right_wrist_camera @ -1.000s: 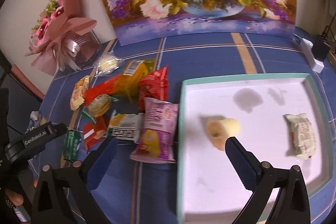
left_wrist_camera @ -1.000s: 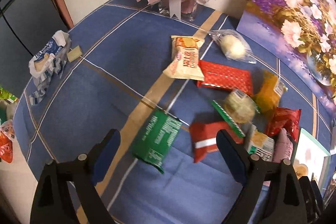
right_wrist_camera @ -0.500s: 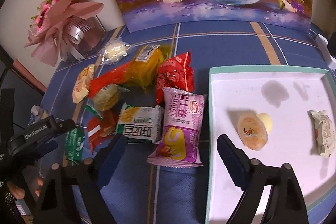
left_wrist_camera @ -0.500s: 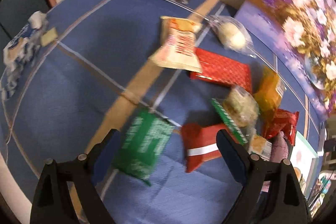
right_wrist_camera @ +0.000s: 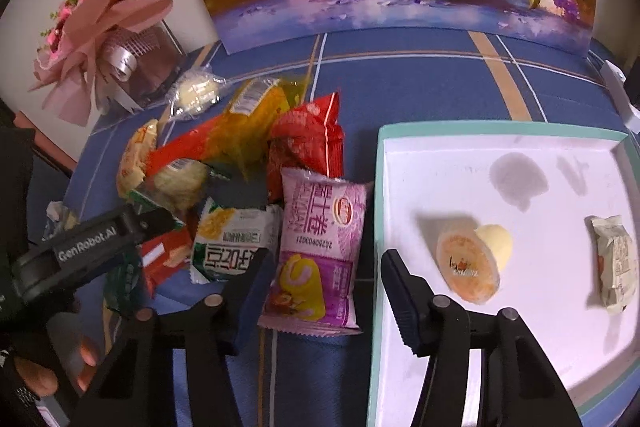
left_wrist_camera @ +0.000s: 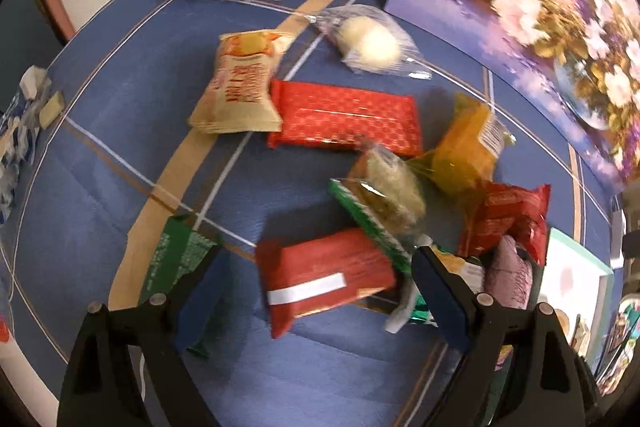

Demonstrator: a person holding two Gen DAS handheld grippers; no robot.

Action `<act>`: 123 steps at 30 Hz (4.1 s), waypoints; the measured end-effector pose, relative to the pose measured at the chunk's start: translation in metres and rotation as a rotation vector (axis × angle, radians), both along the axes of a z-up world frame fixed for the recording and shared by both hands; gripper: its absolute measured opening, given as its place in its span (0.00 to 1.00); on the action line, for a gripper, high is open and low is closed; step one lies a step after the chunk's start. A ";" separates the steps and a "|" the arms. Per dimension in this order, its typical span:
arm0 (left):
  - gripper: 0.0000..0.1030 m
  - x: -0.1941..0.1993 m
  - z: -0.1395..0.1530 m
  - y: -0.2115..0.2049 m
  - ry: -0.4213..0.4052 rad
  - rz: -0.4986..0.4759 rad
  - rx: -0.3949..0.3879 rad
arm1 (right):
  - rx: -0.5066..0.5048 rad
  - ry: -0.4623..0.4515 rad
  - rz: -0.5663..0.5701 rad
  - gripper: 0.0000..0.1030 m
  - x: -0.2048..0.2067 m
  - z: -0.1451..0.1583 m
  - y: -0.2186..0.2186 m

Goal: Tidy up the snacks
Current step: 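Grasp the red white-striped packet with the left tool while the right tool grasps the pink-purple bag, then carry the red packet and pink-purple bag into the white tray while both tools open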

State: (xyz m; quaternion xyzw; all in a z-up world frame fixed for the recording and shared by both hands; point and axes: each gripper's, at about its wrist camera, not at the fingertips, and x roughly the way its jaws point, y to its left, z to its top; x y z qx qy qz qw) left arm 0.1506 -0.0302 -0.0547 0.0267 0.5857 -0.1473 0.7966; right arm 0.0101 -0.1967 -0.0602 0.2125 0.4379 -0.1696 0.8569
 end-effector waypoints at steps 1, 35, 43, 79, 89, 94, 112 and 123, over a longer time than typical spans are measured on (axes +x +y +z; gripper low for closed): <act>0.90 0.000 -0.001 -0.003 0.003 -0.006 -0.001 | 0.004 -0.006 0.001 0.57 0.001 0.002 0.000; 0.74 0.009 -0.029 0.037 0.066 0.103 -0.003 | 0.012 0.044 0.047 0.52 0.021 -0.028 0.015; 0.66 0.003 -0.033 0.017 0.049 0.107 0.027 | 0.011 0.038 0.041 0.47 0.020 -0.031 0.013; 0.63 -0.060 0.056 -0.021 -0.092 -0.027 -0.027 | -0.084 -0.045 -0.148 0.39 -0.066 0.033 -0.035; 0.63 -0.117 0.063 -0.089 -0.071 -0.255 -0.074 | -0.084 -0.009 -0.332 0.39 -0.121 0.037 -0.095; 0.64 -0.151 0.067 -0.123 -0.100 -0.379 -0.028 | -0.092 -0.009 -0.361 0.40 -0.137 0.043 -0.103; 0.64 -0.188 0.037 -0.151 0.005 -0.482 0.028 | -0.043 0.055 -0.376 0.40 -0.164 0.034 -0.104; 0.65 -0.180 0.033 -0.145 0.046 -0.441 0.020 | -0.022 0.075 -0.369 0.40 -0.161 0.031 -0.106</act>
